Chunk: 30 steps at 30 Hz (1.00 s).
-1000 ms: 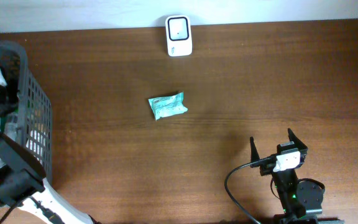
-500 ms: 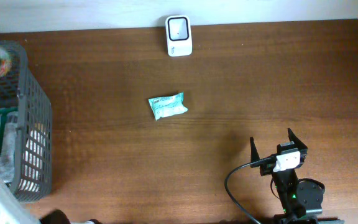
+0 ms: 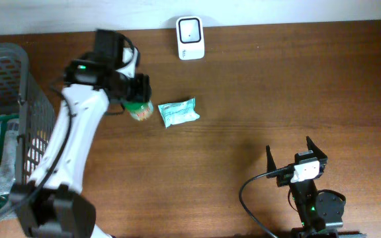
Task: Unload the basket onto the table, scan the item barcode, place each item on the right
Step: 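Grasp the green-capped jar in the basket and place it on the table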
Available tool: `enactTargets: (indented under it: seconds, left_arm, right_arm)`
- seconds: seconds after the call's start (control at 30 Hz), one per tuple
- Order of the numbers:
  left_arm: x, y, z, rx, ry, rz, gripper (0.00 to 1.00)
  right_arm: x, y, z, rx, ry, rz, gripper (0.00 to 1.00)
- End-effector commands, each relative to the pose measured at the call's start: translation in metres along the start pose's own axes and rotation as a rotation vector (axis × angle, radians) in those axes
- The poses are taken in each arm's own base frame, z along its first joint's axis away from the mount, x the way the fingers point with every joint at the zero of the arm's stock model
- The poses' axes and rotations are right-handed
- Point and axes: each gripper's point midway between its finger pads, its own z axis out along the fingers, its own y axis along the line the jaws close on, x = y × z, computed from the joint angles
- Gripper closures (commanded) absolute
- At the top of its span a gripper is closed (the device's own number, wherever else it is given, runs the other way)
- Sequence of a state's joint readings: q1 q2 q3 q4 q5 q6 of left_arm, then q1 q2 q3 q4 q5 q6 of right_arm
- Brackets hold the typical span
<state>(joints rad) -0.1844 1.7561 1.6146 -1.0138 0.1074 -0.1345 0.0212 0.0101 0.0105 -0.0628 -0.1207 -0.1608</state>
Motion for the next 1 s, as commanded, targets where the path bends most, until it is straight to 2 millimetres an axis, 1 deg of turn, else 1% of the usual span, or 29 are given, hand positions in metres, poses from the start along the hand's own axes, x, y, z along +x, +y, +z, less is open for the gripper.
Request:
enactTargets:
  seconds: [0.0,0.03,0.1,0.13,0.2,0.23,0.27,0.3,0.33,0.37,0.4,0.47,0.5,0.53,0.57,0.6,0.63,0.7,0.73,0.77,0.8,0.83,0.87,0.9,0.93,0.97]
  left_arm:
    - [0.011,0.015,0.047,-0.054,0.010,-0.049,0.80]
    - [0.014,0.031,0.071,-0.134,0.002,-0.098,0.81]
    - [0.017,0.035,0.098,-0.132,0.001,-0.099,0.82]
    - [0.016,0.035,0.108,-0.132,0.001,-0.099,0.81]
    - [0.012,0.036,0.115,-0.129,-0.014,-0.099,0.80]
    - [0.008,0.035,0.117,-0.127,-0.027,-0.098,0.78]
    - [0.006,0.035,0.118,-0.124,-0.038,-0.098,0.72]
    - [0.006,0.035,0.120,-0.124,-0.038,-0.098,0.57]
    - [0.008,0.036,0.121,-0.126,-0.030,-0.098,0.48]
    - [0.008,0.036,0.121,-0.126,-0.028,-0.098,0.36]
    - [0.008,0.036,0.121,-0.126,-0.029,-0.098,0.29]
    - [0.005,0.035,0.120,-0.125,-0.035,-0.098,0.08]
    - [0.003,0.034,0.117,-0.124,-0.039,-0.097,0.00]
    - [0.000,0.034,0.113,-0.123,-0.044,-0.097,0.01]
    - [-0.007,0.032,0.105,-0.121,-0.056,-0.096,0.01]
    - [-0.014,0.030,0.095,-0.119,-0.073,-0.096,0.01]
    - [-0.024,0.027,0.079,-0.115,-0.104,-0.094,0.01]
    - [-0.053,0.029,0.028,-0.116,-0.192,-0.107,0.01]
    - [-0.073,0.038,-0.023,-0.122,-0.268,-0.137,0.01]
    - [-0.083,0.055,-0.069,-0.139,-0.325,-0.177,0.01]
    - [-0.088,0.073,-0.107,-0.160,-0.379,-0.217,0.01]
    - [-0.088,0.094,-0.141,-0.189,-0.428,-0.262,0.01]
    - [-0.082,0.123,-0.173,-0.230,-0.475,-0.323,0.01]
    - [-0.075,0.147,-0.192,-0.268,-0.505,-0.376,0.01]
    - [-0.061,0.181,-0.209,-0.322,-0.520,-0.451,0.01]
    - [-0.041,0.218,-0.219,-0.380,-0.509,-0.542,0.01]
  right_arm:
    - [0.002,0.002,0.000,-0.005,0.003,0.004,0.02]
    - [0.002,0.002,0.000,-0.005,0.003,0.004,0.02]
    - [0.002,0.002,0.000,-0.005,0.003,0.004,0.02]
    - [0.002,0.002,0.000,-0.005,0.003,0.004,0.02]
    - [0.002,0.002,0.000,-0.005,0.003,0.004,0.02]
    - [0.002,0.002,0.000,-0.005,0.003,0.004,0.02]
    - [0.002,0.002,0.000,-0.005,0.003,0.004,0.02]
    - [0.002,0.002,0.000,-0.005,0.003,0.004,0.02]
    - [0.002,0.002,0.000,-0.005,0.003,0.004,0.02]
    - [0.002,0.002,0.000,-0.005,0.003,0.004,0.02]
    - [0.002,0.002,0.000,-0.005,0.003,0.004,0.02]
    - [0.002,0.002,0.000,-0.005,0.003,0.004,0.02]
    - [0.002,0.002,0.000,-0.005,0.003,0.004,0.02]
    - [0.002,0.002,0.000,-0.005,0.003,0.004,0.02]
    - [0.002,0.002,0.000,-0.005,0.003,0.004,0.02]
    - [0.002,0.002,0.000,-0.005,0.003,0.004,0.02]
    - [0.002,0.002,0.000,-0.005,0.003,0.004,0.02]
    - [0.002,0.002,0.000,-0.005,0.003,0.004,0.02]
    - [0.002,0.002,0.000,-0.005,0.003,0.004,0.02]
    - [0.002,0.002,0.000,-0.005,0.003,0.004,0.02]
    - [0.002,0.002,0.000,-0.005,0.003,0.004,0.02]
    - [0.002,0.002,0.000,-0.005,0.003,0.004,0.02]
    - [0.002,0.002,0.000,-0.005,0.003,0.004,0.02]
    - [0.002,0.002,0.000,-0.005,0.003,0.004,0.02]
    - [0.002,0.002,0.000,-0.005,0.003,0.004,0.02]
    - [0.002,0.002,0.000,-0.005,0.003,0.004,0.02]
